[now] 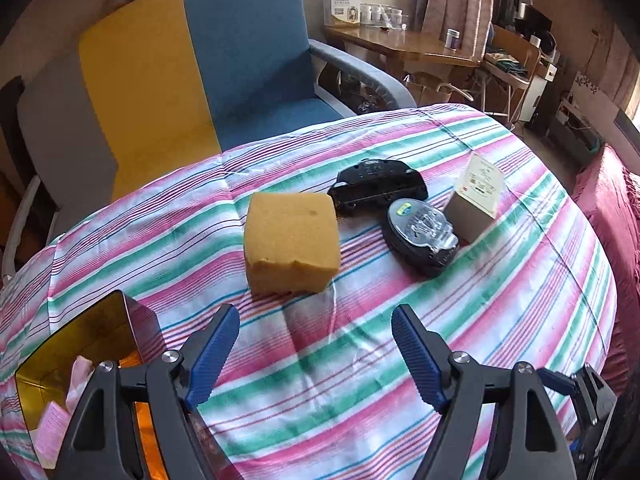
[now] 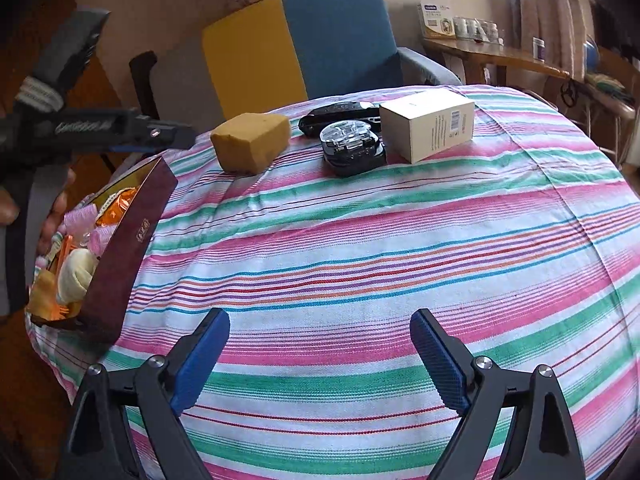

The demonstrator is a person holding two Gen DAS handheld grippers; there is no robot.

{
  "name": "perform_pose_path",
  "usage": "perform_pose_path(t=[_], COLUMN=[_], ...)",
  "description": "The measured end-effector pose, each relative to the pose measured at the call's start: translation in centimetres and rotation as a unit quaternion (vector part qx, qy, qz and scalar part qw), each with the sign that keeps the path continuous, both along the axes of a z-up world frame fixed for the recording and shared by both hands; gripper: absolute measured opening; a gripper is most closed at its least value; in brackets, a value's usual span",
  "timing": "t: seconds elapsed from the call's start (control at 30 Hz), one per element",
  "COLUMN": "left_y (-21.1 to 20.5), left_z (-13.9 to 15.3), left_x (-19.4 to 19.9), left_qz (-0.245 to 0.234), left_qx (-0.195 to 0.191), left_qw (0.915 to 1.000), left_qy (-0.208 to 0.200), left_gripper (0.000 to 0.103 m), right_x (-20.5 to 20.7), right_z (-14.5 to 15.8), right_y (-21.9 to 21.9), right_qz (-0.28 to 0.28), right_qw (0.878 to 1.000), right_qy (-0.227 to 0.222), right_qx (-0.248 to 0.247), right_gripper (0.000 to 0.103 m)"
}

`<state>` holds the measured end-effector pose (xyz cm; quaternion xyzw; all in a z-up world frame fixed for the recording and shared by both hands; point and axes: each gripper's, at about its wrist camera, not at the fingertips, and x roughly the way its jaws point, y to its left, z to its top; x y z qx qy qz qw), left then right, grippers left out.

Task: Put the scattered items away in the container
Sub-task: 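Grasp the yellow sponge with the left tool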

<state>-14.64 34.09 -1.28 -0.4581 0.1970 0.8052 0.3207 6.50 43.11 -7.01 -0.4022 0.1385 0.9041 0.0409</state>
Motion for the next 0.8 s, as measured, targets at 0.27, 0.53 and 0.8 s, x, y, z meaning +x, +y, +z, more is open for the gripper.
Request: perform_pose_path(t=[0.27,0.53,0.8], left_y=[2.7,4.7,1.1], left_z=[-1.9,-4.3,-4.0], left_x=[-3.5,-4.9,-3.8], left_qz=[0.011,0.005,0.048], left_qx=[-0.031,-0.056,0.016], left_qw=[0.9994,0.9984,0.9971], left_qy=[0.009,0.001,-0.057], left_gripper=[0.081,0.084,0.072], right_x=[-0.6,-1.0,-1.1], right_z=[-1.5,-1.7,-1.7], right_y=[0.1,0.1,0.1], right_qz=[0.018,0.02,0.024], right_qw=[1.0,1.0,1.0], right_qy=[0.006,0.02,0.015], right_qx=[-0.002,-0.008,-0.003], right_gripper=[0.099,0.103,0.103])
